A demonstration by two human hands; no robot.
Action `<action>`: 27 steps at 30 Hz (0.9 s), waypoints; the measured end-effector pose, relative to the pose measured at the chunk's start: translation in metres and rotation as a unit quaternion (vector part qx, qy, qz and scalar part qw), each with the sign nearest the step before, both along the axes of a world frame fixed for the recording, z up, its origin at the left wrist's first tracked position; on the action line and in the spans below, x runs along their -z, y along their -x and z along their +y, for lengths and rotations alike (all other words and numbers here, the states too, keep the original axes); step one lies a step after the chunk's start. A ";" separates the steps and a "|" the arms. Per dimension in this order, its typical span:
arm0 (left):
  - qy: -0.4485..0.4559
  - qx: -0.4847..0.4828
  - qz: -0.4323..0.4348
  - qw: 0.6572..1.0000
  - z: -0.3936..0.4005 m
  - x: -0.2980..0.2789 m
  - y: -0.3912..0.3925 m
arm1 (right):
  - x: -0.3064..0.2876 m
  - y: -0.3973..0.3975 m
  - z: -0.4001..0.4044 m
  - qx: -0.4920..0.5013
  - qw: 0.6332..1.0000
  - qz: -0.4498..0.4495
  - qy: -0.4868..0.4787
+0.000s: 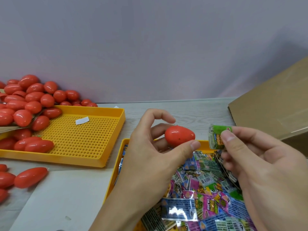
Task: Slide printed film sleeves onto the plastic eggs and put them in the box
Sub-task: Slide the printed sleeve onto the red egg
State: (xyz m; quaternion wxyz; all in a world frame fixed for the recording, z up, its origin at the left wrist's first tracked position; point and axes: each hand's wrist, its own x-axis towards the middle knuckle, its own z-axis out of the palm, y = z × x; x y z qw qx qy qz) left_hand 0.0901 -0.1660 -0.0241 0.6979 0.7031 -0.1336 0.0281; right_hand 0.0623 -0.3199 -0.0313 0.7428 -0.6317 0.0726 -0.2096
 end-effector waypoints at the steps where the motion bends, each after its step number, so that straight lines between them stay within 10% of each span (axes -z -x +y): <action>1: 0.001 0.001 -0.002 1.000 0.000 0.000 0.000 | 0.000 0.000 0.000 -0.001 1.000 -0.001 -0.001; 14: -0.047 -0.027 -0.027 0.998 0.000 0.003 0.000 | 0.001 -0.001 0.001 -0.003 1.000 -0.001 0.003; 27: 0.254 0.080 0.220 0.938 -0.004 -0.001 -0.003 | 0.000 0.000 0.001 -0.009 1.000 -0.003 0.003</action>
